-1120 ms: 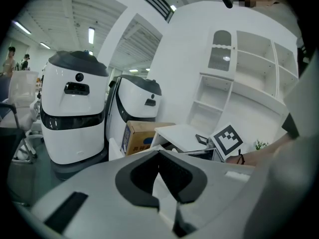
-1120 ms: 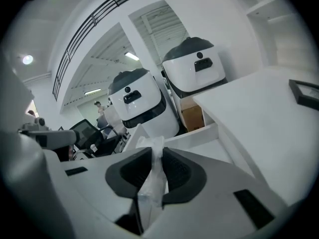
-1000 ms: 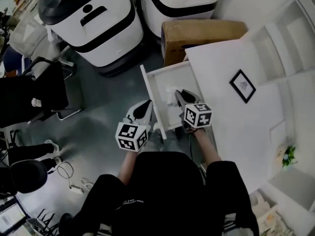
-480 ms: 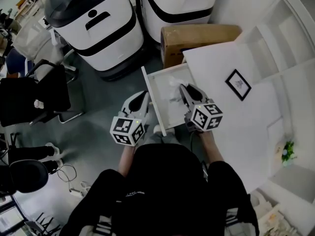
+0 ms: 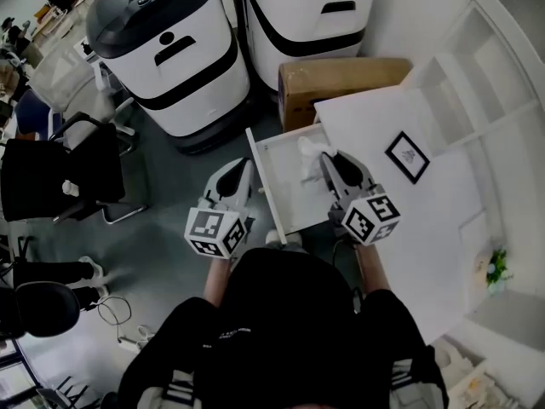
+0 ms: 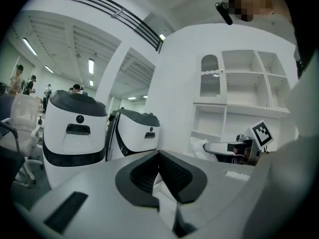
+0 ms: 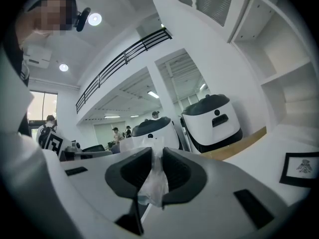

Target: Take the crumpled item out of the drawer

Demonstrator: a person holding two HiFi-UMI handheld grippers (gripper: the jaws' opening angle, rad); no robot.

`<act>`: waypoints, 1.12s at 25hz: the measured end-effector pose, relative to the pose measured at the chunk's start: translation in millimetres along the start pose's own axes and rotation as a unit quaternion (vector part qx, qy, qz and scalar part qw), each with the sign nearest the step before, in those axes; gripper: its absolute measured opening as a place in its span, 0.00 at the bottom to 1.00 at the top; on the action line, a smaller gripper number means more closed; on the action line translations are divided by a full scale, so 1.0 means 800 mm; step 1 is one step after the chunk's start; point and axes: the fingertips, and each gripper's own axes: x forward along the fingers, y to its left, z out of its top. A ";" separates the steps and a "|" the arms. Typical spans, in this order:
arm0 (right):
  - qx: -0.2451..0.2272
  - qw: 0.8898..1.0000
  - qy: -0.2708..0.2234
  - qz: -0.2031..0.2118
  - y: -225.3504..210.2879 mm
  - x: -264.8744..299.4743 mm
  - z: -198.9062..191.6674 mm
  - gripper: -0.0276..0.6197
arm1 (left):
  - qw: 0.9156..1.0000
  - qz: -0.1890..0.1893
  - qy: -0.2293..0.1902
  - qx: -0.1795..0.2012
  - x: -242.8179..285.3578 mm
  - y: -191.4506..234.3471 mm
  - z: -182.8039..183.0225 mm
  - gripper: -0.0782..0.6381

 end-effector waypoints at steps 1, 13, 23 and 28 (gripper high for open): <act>-0.002 1.000 -0.008 0.003 0.001 -0.003 0.006 0.13 | 1.000 0.001 -0.004 0.001 0.000 0.000 0.004 0.11; -0.024 0.997 -0.068 -0.007 -0.001 -0.027 0.055 0.13 | 0.999 0.007 -0.034 0.022 -0.007 -0.003 0.033 0.11; -0.041 0.996 -0.070 -0.026 -0.012 -0.029 0.054 0.13 | 0.998 0.022 -0.039 0.033 -0.008 0.006 0.042 0.11; -0.048 0.996 -0.072 -0.032 -0.013 -0.030 0.056 0.13 | 0.998 0.027 -0.040 0.036 -0.012 0.012 0.044 0.11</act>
